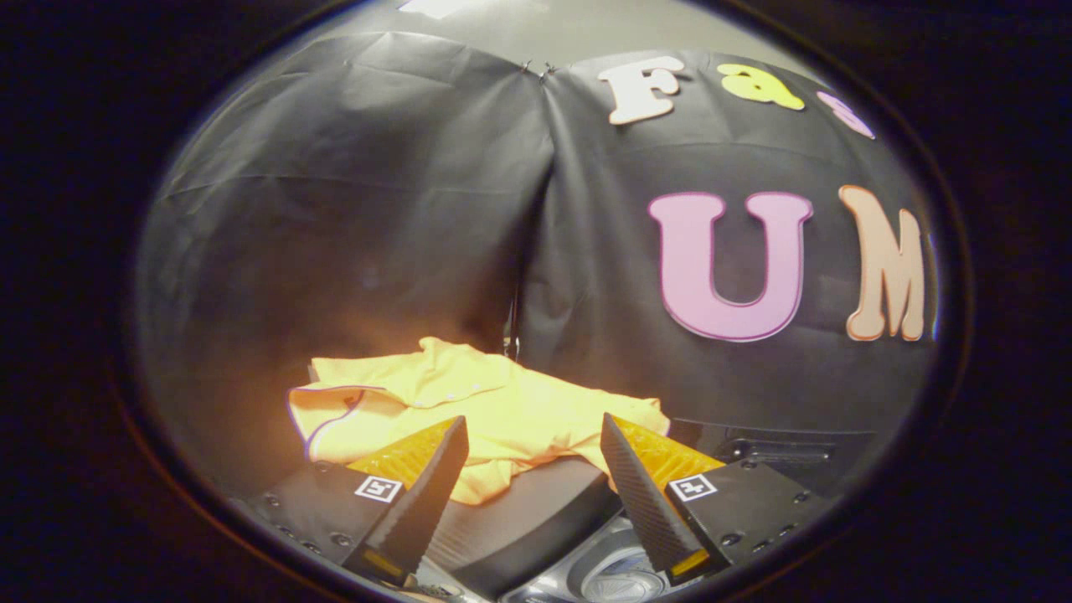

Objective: Put the clothes into the washing machine and then close the washing machine lid.

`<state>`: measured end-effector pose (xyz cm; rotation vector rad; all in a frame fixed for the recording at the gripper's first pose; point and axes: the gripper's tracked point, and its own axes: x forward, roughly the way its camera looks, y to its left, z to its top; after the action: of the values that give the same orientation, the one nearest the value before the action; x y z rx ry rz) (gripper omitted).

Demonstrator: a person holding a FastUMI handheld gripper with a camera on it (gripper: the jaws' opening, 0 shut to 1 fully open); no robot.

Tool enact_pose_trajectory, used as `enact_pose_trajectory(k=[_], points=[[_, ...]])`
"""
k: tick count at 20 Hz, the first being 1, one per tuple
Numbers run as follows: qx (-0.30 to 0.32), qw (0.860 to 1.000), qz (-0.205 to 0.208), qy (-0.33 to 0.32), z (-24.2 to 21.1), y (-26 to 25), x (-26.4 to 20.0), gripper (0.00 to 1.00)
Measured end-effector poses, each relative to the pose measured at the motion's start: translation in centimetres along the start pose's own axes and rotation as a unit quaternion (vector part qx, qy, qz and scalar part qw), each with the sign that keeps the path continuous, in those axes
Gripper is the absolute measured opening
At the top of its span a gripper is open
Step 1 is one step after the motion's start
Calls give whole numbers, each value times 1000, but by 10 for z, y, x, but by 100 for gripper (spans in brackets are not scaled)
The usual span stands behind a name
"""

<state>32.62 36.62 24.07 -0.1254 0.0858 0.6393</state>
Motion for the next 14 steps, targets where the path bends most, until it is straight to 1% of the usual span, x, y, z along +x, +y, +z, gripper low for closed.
enact_pose_trajectory(k=[4, 6, 9, 14], points=[[-2, 999, 14, 47, -22, 6, 35, 100], [9, 997, 23, 67, -32, 9, 42, 99], [40, 996, 29, 74, -35, 8, 47, 93], [46, 996, 30, 68, -31, 6, 42, 36]])
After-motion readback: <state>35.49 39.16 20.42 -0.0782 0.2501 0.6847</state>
